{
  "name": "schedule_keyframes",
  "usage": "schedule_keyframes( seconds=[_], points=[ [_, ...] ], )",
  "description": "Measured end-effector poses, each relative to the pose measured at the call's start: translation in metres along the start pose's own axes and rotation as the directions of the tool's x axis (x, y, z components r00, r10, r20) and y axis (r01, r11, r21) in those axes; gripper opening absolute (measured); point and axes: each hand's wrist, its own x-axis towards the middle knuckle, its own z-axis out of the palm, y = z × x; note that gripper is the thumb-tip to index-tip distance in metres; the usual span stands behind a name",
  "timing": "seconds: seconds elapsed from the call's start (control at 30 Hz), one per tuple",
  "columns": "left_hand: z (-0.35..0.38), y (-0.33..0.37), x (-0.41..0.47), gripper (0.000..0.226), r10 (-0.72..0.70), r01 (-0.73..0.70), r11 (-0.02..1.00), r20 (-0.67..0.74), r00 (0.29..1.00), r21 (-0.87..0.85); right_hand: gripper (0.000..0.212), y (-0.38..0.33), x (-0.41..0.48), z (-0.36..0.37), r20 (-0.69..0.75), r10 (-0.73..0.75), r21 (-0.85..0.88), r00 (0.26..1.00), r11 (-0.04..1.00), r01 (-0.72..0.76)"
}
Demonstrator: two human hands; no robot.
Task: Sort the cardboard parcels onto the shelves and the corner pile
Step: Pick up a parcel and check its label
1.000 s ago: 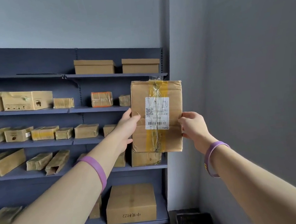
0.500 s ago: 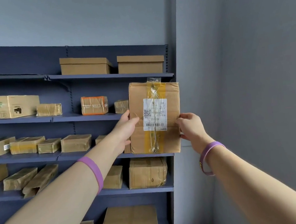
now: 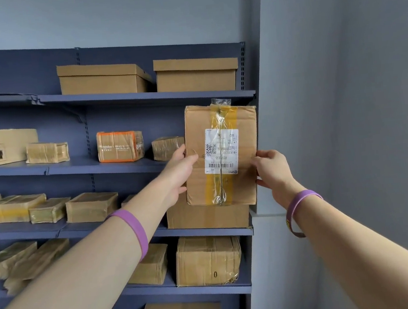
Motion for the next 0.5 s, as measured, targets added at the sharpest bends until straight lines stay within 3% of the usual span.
schedule_keyframes(
  seconds=[0.13,0.27,0.37,0.5],
  points=[
    [0.002,-0.010,0.045,0.053,0.016,-0.016,1.000,0.005,1.000,-0.008,0.032,0.012,0.038,0.018,-0.006,0.008,-0.026,1.000,1.000,-0.008],
    [-0.001,-0.021,0.093,0.048,0.043,-0.043,0.999,0.014,0.999,-0.006,0.033,0.023,0.076,0.040,-0.026,-0.007,-0.053,1.000,0.999,0.005],
    [-0.006,-0.029,0.133,0.044,0.081,-0.081,0.997,0.036,0.996,-0.010,0.029,0.030,0.107,0.061,-0.048,-0.020,-0.065,0.999,0.998,0.017],
    [-0.016,-0.028,0.191,0.049,0.133,-0.132,0.991,0.049,0.990,-0.010,0.008,0.031,0.147,0.087,-0.093,-0.036,-0.112,0.995,0.993,0.025]
  ],
)
